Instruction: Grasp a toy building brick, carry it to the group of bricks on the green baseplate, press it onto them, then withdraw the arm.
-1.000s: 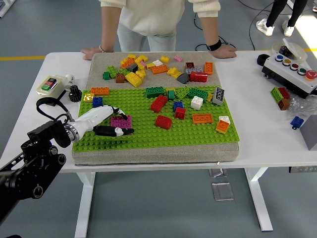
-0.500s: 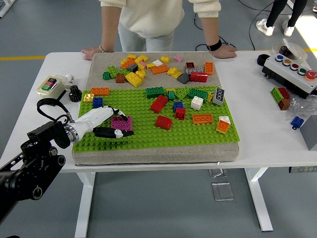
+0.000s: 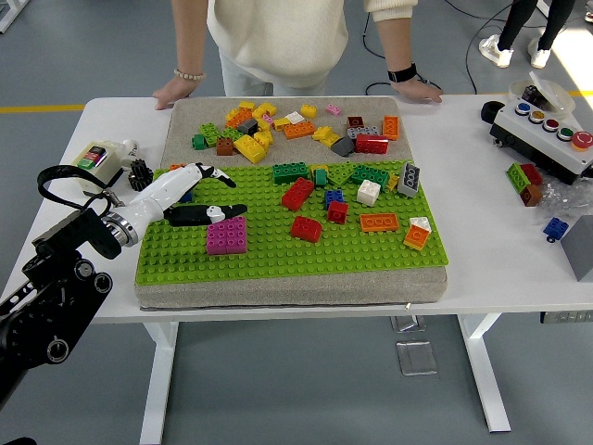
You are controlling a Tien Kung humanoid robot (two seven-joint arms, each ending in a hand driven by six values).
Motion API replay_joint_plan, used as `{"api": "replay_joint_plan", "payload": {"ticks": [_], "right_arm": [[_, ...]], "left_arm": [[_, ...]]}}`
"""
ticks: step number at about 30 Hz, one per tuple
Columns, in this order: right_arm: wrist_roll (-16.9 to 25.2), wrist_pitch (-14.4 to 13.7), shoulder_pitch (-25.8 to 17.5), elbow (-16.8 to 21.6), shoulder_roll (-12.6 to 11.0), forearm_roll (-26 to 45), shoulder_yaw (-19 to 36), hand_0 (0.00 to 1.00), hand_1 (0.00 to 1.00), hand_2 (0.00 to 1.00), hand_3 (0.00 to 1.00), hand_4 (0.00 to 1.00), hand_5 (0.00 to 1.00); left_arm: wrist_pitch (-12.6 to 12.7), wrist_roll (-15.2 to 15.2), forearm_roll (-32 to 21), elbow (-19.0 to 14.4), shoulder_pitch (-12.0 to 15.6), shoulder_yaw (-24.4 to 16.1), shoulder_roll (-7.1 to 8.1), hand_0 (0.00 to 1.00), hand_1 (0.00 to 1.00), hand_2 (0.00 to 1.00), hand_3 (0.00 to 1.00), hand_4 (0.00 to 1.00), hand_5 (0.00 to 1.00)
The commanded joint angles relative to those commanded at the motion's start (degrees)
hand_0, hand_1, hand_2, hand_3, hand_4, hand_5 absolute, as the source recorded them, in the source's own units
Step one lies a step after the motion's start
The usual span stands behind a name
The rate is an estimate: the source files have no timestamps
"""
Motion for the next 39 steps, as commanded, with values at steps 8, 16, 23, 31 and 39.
{"api": "replay_joint_plan", "payload": {"ticks": [8,16,23,31,39], "right_arm": [[-0.07,0.01,0.04,0.0,0.11,-0.11,0.4,0.755,0.674,0.727,0.666,0.926,0.494],[-0.14,-0.23,0.21,0.0,0.63,-0.05,0.48,0.753,0.674,0.726,0.666,0.925,0.496],[-0.35,-0.3,0.3,0.0,1.09,-0.44,0.26,0.752,0.674,0.727,0.666,0.925,0.495],[-0.59,-0.61,0.6,0.0,1.72,-1.22,0.21,0.754,0.674,0.726,0.666,0.925,0.494],[-0.99,-0.75,1.35,0.0,2.48,-2.48,-0.06,0.758,0.679,0.727,0.665,0.922,0.492]], "left_arm": [[0.67,-1.95,-18.22,-1.52,1.26,-6.09,1.7,0.934,0.81,0.788,0.825,0.998,0.773],[-4.07,-1.7,-37.59,-2.65,0.99,-9.16,4.2,0.949,0.863,0.858,0.92,0.998,0.757],[-7.83,0.17,-52.7,-4.12,1.47,-8.53,6.41,0.964,0.885,0.881,0.945,0.998,0.786],[-7.65,0.94,-55.36,-5.42,1.9,-7.69,7.69,0.976,0.895,0.888,0.955,0.998,0.777],[-7.42,1.89,-55.97,-7.73,3.18,-6.84,8.64,0.998,0.946,0.915,0.965,0.998,0.77]]}}
